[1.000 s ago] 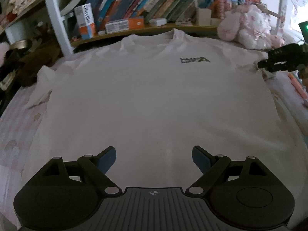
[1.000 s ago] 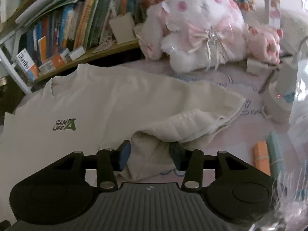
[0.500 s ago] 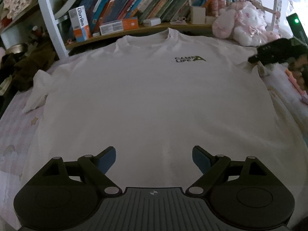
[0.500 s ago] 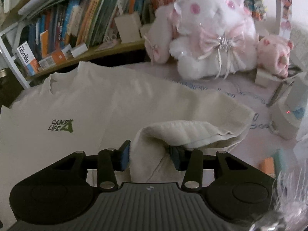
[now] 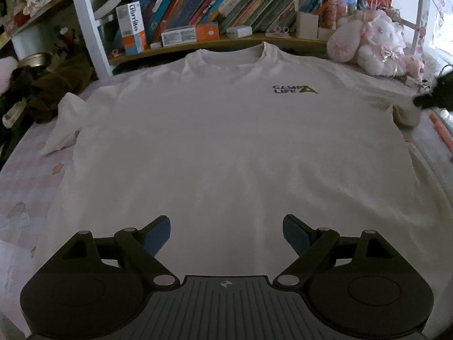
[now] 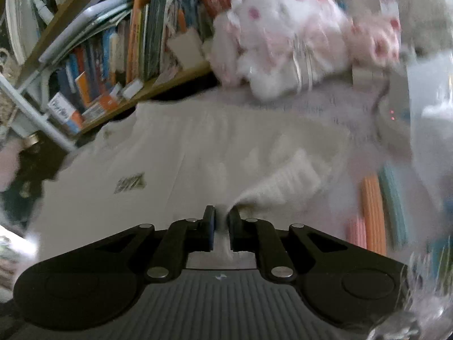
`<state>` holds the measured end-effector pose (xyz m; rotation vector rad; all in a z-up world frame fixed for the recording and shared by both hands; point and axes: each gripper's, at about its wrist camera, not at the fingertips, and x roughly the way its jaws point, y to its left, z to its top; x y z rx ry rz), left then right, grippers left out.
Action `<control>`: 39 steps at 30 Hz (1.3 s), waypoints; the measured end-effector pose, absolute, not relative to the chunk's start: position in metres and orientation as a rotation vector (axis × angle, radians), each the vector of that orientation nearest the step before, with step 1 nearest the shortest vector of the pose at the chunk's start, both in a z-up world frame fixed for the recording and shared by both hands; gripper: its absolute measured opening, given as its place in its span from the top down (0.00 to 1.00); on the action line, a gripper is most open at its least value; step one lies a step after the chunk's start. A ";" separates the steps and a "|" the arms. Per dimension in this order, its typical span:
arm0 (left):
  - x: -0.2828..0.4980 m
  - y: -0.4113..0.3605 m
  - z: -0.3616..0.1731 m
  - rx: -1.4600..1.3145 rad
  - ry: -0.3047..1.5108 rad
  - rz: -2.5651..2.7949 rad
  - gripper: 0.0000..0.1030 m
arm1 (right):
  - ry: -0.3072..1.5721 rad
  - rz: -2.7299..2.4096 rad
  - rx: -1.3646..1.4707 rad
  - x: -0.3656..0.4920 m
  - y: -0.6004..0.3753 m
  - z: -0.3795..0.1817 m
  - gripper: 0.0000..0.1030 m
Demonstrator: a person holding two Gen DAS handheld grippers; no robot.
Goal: Fold clothes
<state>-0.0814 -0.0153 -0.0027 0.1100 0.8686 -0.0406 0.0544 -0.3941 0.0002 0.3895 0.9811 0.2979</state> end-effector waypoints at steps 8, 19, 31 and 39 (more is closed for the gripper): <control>-0.078 -0.028 -0.002 0.145 0.858 -0.098 0.14 | 0.903 0.110 0.348 0.035 -0.409 0.009 0.88; -0.088 -0.014 0.002 0.118 0.855 -0.017 0.14 | 0.789 -0.058 0.964 0.050 -0.454 -0.019 0.78; -0.088 -0.019 0.004 0.151 0.845 -0.041 0.14 | 0.832 -0.162 1.033 0.068 -0.460 -0.027 0.67; -0.084 -0.020 0.003 0.150 0.849 -0.041 0.14 | 0.814 -0.124 1.119 0.051 -0.455 -0.025 0.68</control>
